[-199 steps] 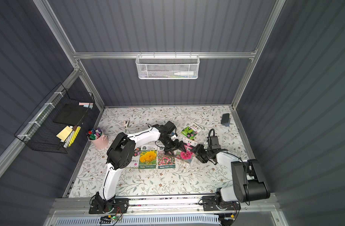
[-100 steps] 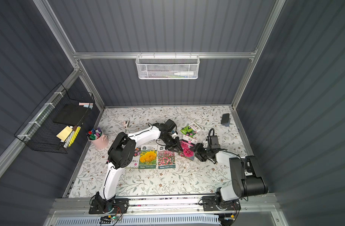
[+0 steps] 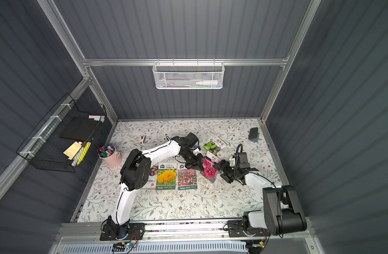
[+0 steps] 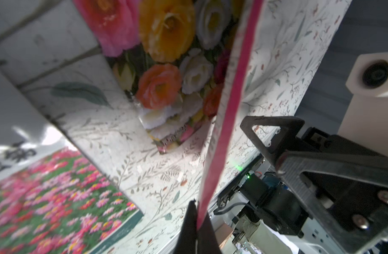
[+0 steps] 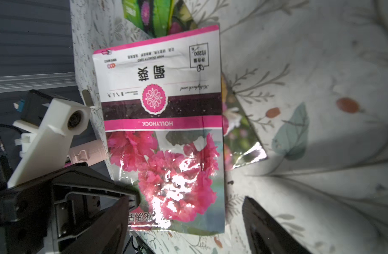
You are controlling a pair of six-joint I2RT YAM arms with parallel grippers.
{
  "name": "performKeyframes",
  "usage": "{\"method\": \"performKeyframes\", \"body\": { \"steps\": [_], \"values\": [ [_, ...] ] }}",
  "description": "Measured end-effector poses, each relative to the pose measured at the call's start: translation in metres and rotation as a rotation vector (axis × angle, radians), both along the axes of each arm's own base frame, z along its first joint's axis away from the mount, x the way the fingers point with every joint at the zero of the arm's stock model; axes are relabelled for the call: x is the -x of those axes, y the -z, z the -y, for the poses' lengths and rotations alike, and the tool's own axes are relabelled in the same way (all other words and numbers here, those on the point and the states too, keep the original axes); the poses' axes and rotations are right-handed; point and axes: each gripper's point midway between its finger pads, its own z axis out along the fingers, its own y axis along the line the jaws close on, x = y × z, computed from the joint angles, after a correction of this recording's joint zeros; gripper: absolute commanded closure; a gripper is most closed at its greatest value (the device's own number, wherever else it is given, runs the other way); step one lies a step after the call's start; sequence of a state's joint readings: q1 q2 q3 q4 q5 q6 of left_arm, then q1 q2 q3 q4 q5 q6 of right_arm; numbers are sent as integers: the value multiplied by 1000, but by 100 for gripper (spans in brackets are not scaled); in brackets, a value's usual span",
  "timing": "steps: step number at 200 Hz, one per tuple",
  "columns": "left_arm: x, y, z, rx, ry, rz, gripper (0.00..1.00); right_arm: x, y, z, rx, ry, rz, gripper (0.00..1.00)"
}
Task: Arrange the seed packets in a row
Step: Pick up the seed packet from the center of the board.
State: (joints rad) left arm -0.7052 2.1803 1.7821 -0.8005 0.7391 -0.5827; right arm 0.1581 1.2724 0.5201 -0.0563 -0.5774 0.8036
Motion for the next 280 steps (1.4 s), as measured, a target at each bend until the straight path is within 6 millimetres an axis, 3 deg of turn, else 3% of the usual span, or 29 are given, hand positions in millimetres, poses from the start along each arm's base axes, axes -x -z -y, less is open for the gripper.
{"method": "performKeyframes", "body": {
  "steps": [29, 50, 67, 92, 144, 172, 200, 233, 280],
  "values": [
    [2, -53, -13, 82, -15, 79, 100, 4, -25, -5, -17, -24, 82, 8],
    [4, -98, -23, 182, -23, 94, 100, 7, -29, -8, -22, -49, 86, 9],
    [8, -121, -32, 251, -26, 47, 100, 6, -34, -12, -36, -74, 86, 9],
    [24, -127, -50, 289, -25, -46, 100, 2, -53, -21, -88, -118, 128, 11],
    [83, -139, -79, 342, 56, -176, 100, -10, -97, -45, -234, -261, 215, 14],
    [96, -151, -81, 398, 95, -186, 100, -15, -85, -58, -330, -325, 169, 15],
    [99, -157, -81, 440, 117, -189, 100, -7, -69, -66, -411, -354, 102, 15],
    [100, -160, -80, 465, 130, -188, 100, -2, -88, -80, -474, -420, 148, 31],
    [95, -151, -78, 462, 120, -218, 100, -2, -109, -86, -533, -453, 205, 85]
  ]
}}
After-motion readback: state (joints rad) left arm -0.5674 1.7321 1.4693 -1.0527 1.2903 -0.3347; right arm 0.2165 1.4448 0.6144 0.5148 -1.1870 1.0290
